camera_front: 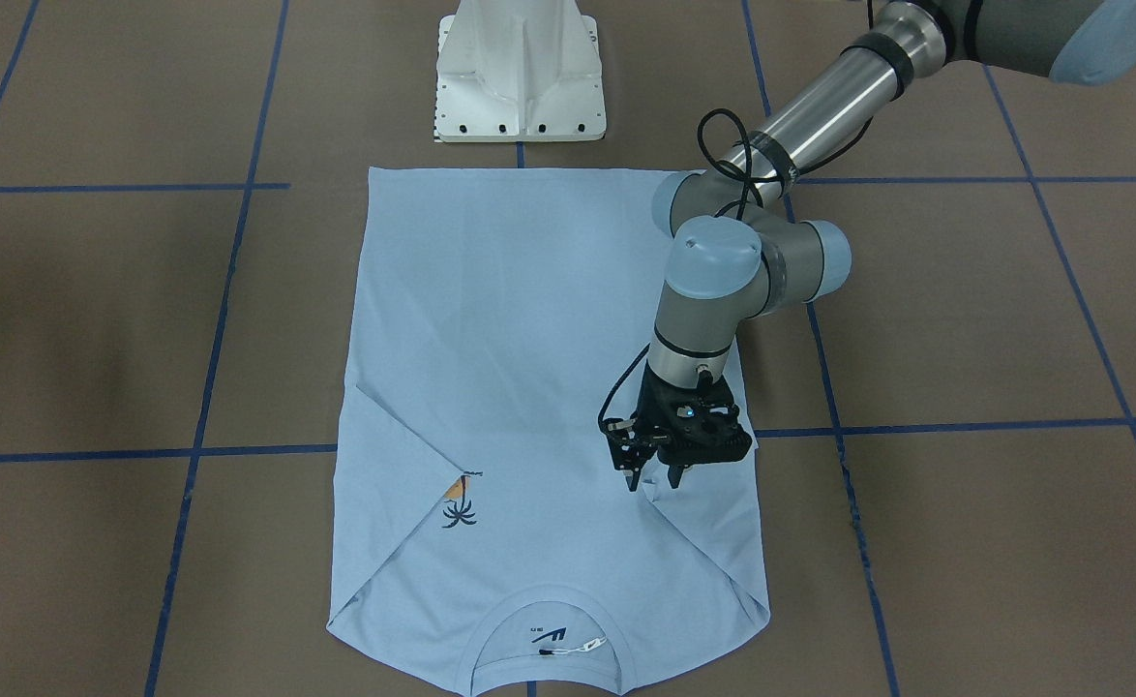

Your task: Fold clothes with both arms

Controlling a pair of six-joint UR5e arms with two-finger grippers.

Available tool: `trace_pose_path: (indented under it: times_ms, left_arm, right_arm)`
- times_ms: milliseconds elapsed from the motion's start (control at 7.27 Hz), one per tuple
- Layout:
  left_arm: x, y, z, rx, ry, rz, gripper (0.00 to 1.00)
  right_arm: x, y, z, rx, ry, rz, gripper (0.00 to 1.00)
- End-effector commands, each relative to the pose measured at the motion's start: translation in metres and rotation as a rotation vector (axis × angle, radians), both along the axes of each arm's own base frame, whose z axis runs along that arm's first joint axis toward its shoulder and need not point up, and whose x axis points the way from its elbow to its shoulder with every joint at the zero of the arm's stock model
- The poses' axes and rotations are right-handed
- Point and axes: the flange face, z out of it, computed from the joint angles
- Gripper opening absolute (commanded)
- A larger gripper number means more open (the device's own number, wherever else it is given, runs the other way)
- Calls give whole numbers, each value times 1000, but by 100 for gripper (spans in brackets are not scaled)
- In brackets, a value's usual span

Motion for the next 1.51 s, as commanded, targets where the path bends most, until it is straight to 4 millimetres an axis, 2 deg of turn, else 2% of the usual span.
trace_pose_path:
  times_ms: [0,138,275,413,550,688,963,1100,1238,1375]
  left_arm:
    - [-55,48,-4,114,35,110,100]
    - [-85,74,-10,136,58,126,100]
    - [-111,98,-23,148,91,149,100]
    - [-125,117,-36,162,132,183,100]
    - [-136,127,-47,162,170,200,100]
    - [-149,142,-29,163,154,208,100]
    - [-151,150,-23,166,151,213,99]
    - [-141,160,-22,162,152,235,92]
    - [-137,172,-1,136,124,229,81]
    - [-143,180,18,90,115,204,76]
  right_arm:
    - [-25,26,-27,-42,-58,47,100]
    - [-46,57,-48,-51,-95,56,100]
    - [-63,100,-62,-74,-133,68,100]
    - [-79,139,-75,-102,-155,109,100]
    - [-98,165,-77,-126,-149,155,100]
    - [-113,187,-75,-171,-151,202,100]
    - [-128,221,-88,-276,-252,295,100]
    - [-143,239,-90,-316,-280,347,100]
    - [-153,266,-94,-329,-290,355,98]
    - [-180,297,-96,-339,-284,348,97]
